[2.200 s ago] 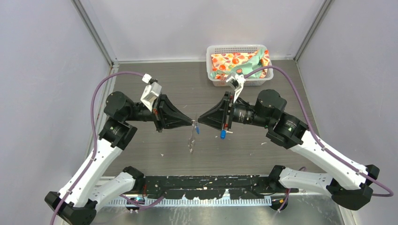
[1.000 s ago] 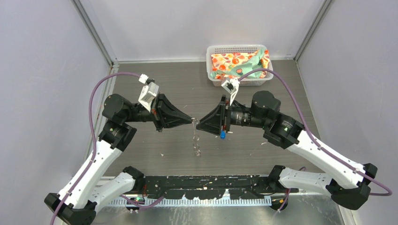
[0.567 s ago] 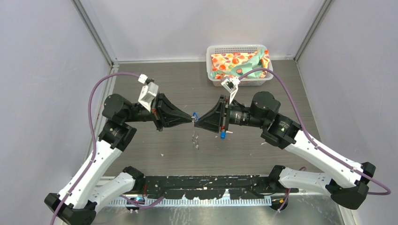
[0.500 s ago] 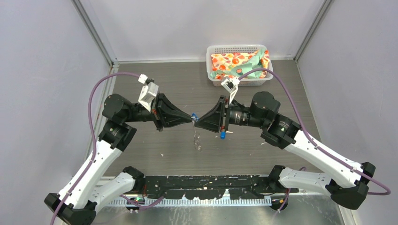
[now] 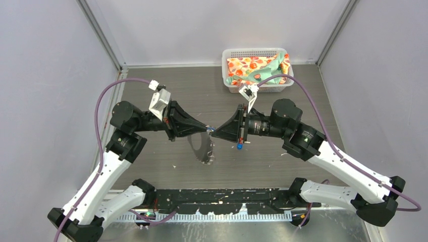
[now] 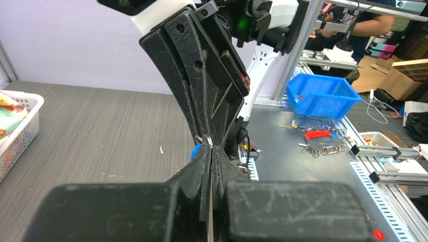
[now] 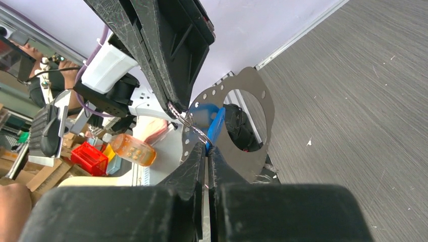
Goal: Put the keys on the keyring
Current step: Adjust the key on the keyring.
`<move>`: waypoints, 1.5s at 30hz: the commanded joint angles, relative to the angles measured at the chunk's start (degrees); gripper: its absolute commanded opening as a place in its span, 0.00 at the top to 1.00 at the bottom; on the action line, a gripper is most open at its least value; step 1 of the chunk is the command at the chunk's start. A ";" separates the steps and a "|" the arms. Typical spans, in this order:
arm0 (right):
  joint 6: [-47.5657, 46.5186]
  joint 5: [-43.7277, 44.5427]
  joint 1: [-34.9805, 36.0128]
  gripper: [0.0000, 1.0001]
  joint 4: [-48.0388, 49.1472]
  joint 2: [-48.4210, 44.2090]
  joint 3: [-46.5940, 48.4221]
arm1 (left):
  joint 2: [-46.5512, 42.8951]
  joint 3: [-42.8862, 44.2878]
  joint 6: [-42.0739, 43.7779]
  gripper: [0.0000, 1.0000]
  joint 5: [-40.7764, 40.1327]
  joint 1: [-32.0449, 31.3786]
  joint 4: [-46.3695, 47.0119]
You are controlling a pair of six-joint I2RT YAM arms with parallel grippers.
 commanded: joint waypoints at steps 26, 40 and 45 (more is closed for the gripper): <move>-20.73 -4.27 -0.09 0.50 -17.07 5.54 20.81 | -0.46 1.92 -2.12 1.00 3.86 0.30 2.72; -15.85 -10.15 -0.02 0.68 -8.07 7.88 17.31 | -0.01 2.98 -3.60 1.00 4.10 0.30 3.74; -13.95 -10.67 -0.04 0.75 -7.38 7.77 15.95 | 0.16 3.18 -3.55 1.00 3.22 0.30 3.74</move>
